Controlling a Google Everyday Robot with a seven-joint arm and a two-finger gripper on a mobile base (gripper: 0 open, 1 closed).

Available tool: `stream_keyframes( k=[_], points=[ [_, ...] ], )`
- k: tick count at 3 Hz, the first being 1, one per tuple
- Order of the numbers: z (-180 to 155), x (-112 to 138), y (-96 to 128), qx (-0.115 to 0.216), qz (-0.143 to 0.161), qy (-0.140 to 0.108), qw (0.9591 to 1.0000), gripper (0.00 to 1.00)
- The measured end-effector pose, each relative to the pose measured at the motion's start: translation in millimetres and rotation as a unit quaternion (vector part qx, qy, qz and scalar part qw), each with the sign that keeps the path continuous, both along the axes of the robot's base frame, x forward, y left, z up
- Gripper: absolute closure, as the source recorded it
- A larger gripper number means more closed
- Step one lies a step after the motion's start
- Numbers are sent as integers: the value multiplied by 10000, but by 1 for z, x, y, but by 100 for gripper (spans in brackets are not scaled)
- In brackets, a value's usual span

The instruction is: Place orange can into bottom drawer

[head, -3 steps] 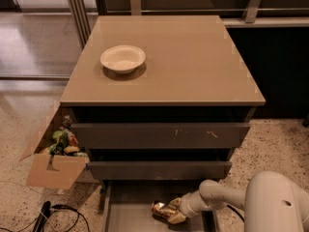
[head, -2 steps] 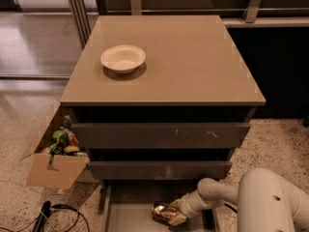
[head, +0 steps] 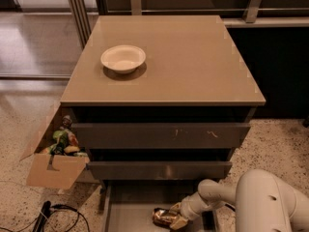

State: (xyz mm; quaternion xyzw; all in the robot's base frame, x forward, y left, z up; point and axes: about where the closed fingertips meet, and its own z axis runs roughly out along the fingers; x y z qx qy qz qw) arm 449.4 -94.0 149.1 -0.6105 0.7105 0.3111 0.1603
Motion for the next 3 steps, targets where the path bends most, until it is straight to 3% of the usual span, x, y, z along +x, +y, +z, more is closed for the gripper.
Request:
stream_keyframes(
  k=[3],
  points=[
    [0,0,0,0,0,1,10000,0]
  ],
)
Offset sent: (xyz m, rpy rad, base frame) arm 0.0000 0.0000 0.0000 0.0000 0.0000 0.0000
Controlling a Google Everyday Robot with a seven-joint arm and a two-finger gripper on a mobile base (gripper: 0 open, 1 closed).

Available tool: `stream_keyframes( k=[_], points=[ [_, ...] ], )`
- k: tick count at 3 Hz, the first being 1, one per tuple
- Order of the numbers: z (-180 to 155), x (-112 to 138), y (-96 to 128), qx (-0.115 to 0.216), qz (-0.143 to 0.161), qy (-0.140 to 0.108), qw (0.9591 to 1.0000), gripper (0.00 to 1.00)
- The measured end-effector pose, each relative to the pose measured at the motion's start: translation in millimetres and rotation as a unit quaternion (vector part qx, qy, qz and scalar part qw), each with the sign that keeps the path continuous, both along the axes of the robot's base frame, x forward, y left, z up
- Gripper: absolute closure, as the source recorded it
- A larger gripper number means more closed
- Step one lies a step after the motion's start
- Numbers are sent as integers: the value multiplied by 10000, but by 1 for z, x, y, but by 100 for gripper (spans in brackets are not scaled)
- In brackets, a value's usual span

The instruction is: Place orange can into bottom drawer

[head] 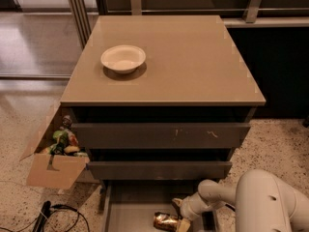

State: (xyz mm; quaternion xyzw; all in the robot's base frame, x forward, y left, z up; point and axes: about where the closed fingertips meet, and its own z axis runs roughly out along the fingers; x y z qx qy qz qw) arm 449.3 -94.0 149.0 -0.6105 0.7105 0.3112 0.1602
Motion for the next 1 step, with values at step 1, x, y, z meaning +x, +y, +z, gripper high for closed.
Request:
stream_keyframes(
  k=[1],
  points=[
    [0,0,0,0,0,0,10000,0]
  ],
)
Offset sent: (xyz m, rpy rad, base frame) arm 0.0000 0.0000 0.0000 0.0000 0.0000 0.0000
